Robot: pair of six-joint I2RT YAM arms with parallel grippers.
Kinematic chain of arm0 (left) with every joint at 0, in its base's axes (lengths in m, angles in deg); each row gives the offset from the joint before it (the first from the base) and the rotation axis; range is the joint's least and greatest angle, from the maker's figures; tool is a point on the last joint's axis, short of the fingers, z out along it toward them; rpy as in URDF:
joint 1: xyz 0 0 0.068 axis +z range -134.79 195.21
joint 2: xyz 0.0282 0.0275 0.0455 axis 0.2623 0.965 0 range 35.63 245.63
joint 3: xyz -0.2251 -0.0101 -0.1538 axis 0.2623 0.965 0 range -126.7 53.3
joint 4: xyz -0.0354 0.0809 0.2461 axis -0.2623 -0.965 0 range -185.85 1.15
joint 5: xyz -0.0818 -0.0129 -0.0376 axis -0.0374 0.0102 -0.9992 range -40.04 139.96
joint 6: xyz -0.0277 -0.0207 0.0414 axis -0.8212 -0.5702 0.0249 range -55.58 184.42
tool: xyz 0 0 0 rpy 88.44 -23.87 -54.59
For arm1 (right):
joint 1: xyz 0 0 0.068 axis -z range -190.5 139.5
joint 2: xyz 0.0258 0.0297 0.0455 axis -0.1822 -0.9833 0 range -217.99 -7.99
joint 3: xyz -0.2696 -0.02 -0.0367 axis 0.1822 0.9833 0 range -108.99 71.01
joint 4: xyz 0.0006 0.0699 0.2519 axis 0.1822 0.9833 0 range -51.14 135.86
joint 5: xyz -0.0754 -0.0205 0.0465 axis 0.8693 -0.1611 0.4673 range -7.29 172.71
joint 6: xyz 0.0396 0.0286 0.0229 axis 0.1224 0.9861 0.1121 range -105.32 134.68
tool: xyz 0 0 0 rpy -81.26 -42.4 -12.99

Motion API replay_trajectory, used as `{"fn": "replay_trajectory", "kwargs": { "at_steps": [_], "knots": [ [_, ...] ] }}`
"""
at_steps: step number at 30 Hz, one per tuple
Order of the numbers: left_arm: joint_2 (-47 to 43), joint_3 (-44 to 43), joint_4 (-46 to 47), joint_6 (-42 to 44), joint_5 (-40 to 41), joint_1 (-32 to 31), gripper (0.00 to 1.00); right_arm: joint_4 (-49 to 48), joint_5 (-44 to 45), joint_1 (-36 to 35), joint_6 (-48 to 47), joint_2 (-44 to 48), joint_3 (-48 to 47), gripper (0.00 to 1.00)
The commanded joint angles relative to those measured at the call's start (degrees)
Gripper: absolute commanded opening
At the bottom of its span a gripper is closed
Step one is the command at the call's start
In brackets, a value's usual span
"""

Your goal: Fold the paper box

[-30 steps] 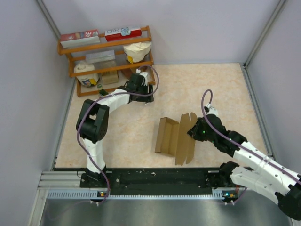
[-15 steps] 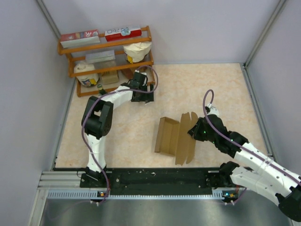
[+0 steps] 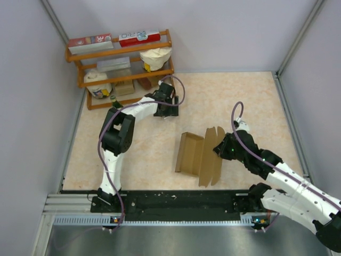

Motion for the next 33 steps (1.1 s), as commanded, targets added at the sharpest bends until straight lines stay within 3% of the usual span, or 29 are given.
{"fn": "replay_trajectory", "kwargs": {
  "at_steps": [1, 10, 24, 33],
  "knots": [
    [0.6, -2.5, -2.1, 0.1, 3.3, -0.7, 0.84, -0.5, 1.2, 0.5, -0.9, 0.9, 0.1, 0.0],
    [2.3, -3.6, -2.3, 0.0, 3.6, -0.9, 0.77, -0.6, 1.4, 0.5, -1.4, 0.8, 0.1, 0.0],
    [2.0, -2.4, -1.8, 0.2, 1.0, -0.9, 0.5, -0.6, 1.5, 0.5, -1.4, 1.1, 0.2, 0.0],
    [-3.2, -0.7, -1.6, 1.1, 0.6, -0.9, 0.49, -0.5, 1.9, 0.4, -1.5, 0.8, 0.3, 0.0]
  ]
}}
